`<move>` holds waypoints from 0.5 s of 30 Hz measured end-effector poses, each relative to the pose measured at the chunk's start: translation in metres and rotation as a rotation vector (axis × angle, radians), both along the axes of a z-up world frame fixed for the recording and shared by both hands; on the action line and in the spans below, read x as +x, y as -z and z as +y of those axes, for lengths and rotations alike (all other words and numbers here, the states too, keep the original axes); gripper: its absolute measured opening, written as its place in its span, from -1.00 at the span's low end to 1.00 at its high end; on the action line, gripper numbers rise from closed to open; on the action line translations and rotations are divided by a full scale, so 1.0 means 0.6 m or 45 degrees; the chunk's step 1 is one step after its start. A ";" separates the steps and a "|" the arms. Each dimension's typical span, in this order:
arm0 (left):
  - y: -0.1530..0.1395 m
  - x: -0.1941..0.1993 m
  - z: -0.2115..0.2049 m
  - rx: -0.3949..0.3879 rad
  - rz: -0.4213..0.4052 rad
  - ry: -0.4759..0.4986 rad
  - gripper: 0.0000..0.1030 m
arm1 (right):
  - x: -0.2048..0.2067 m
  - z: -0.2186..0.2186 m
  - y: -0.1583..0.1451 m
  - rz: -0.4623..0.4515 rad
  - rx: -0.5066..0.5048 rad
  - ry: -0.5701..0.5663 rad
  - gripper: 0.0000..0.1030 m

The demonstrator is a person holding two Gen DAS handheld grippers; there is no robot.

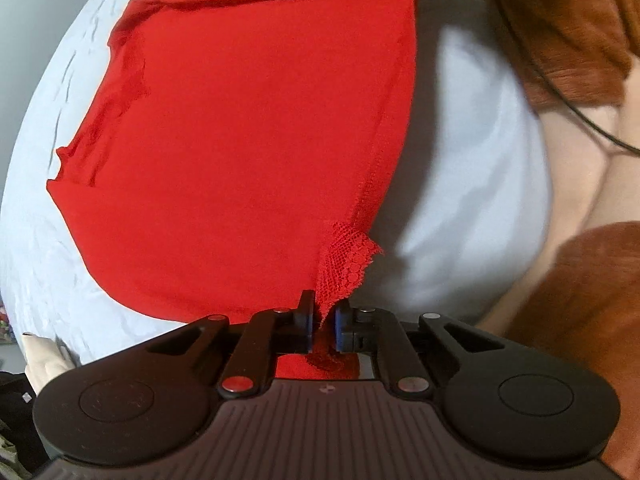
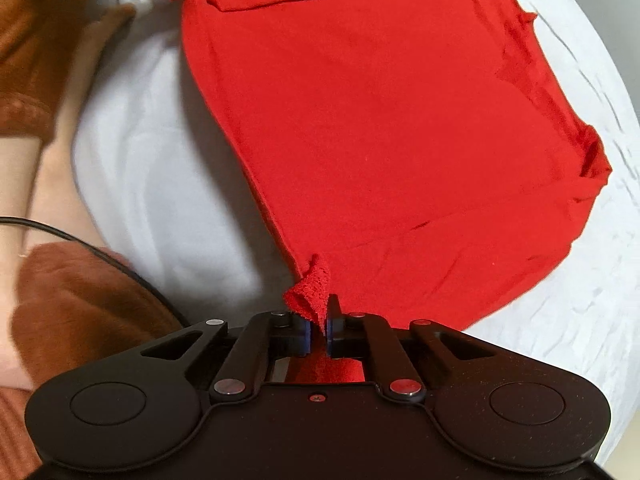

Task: Fold clothes
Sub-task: 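Lift the hem with both tools and fold it over toward the collar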

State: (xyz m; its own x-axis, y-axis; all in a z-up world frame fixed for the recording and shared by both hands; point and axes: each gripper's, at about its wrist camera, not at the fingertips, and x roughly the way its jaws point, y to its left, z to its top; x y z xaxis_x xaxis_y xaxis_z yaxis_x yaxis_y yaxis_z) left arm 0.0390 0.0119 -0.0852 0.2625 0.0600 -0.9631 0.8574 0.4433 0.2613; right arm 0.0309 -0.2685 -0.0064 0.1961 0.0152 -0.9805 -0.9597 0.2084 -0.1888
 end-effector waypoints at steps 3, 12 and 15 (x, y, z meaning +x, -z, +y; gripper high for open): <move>-0.014 -0.011 -0.004 0.003 0.049 0.036 -0.85 | 0.005 -0.004 -0.023 0.032 0.003 0.002 -0.90; -0.066 -0.008 -0.004 0.003 0.070 0.067 -0.84 | 0.012 -0.028 -0.256 0.059 -0.011 -0.013 -0.90; -0.088 0.015 0.003 -0.002 0.003 0.021 -0.84 | 0.039 -0.029 -0.290 0.002 -0.009 -0.001 -0.91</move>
